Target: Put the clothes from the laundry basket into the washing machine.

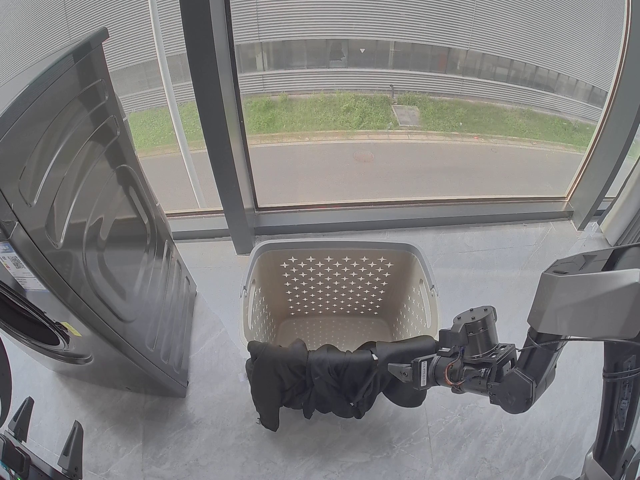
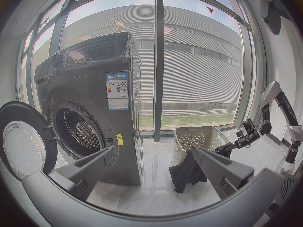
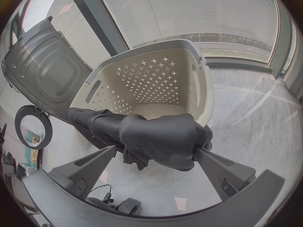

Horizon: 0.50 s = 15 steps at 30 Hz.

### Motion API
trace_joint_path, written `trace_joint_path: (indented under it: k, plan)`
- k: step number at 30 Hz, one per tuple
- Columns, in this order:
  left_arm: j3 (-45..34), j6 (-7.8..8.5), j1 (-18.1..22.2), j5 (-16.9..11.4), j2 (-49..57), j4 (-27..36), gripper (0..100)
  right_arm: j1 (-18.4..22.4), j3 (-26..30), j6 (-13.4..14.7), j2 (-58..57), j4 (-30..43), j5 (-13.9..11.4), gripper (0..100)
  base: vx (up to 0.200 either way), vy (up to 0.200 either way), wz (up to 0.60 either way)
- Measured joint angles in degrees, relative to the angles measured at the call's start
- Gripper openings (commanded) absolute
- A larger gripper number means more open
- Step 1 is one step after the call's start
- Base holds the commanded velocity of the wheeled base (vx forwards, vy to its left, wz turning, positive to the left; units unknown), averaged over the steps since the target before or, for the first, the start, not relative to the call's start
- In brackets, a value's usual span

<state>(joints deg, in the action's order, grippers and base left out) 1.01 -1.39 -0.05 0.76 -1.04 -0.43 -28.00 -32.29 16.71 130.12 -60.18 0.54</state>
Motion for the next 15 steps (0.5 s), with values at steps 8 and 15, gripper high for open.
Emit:
trace_joint_path:
  k: [8, 15]
  plan:
    - [0.00, 0.00, 0.00, 0.00, 0.00, 0.05, 100, 0.48, -1.39, 0.23, 1.44, -0.49, 0.17, 0, 0.000, 0.000, 0.00]
    - [0.00, 0.00, 0.00, 0.02, 0.02, 0.00, 100, 0.44, -1.50, 0.30, 1.74, -0.60, 0.12, 0, 0.000, 0.000, 0.00]
